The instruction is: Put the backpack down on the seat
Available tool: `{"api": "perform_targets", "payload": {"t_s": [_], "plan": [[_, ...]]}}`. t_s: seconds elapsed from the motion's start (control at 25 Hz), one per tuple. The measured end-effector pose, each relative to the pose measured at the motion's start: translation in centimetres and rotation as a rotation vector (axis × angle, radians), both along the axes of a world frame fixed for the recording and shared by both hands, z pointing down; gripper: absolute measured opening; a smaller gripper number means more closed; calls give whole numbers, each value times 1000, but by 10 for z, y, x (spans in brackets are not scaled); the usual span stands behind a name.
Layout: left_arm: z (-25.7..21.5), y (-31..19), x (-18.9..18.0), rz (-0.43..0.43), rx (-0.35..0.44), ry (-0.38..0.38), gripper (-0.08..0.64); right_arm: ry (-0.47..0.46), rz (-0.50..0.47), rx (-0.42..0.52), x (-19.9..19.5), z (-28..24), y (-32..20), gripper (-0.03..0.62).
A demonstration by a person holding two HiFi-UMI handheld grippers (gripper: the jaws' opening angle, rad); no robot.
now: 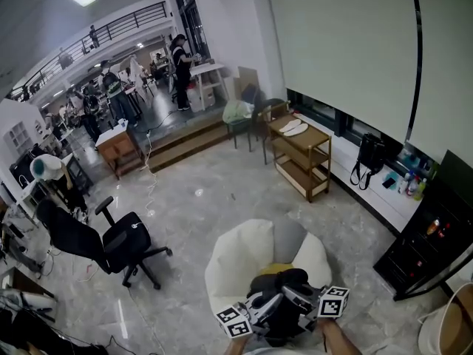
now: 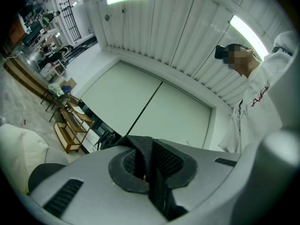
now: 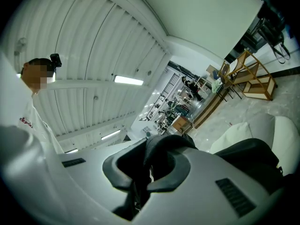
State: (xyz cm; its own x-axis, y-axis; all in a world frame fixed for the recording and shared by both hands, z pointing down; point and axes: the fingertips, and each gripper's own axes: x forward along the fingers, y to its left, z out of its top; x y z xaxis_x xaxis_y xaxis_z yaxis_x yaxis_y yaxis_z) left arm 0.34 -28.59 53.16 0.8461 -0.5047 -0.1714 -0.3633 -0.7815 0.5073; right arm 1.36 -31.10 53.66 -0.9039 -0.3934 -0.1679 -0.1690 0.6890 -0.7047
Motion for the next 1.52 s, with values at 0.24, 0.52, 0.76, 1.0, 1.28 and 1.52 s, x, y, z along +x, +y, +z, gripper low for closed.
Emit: {"api": "perform_targets", "payload": {"t_s": [0.24, 0.52, 0.76, 1.0, 1.28, 1.52], "plan": [[6, -1, -10, 14, -7, -7, 48, -2, 6, -3, -10, 5, -1, 34], [14, -9, -16, 17, -27, -7, 48, 2, 7, -26, -15, 16, -9, 35], [26, -18, -18, 20, -55, -7, 48, 21, -7, -39, -18, 27, -18, 34], [49, -21, -22, 25, -107, -5, 48, 24, -21, -80, -23, 52, -21, 34], [84, -10, -20, 37, -210, -2, 48, 40, -31, -167, -22, 89, -9, 34], [111, -1, -19, 53, -271, 1, 48, 55, -35, -222, -21, 118, 1, 34]]}}
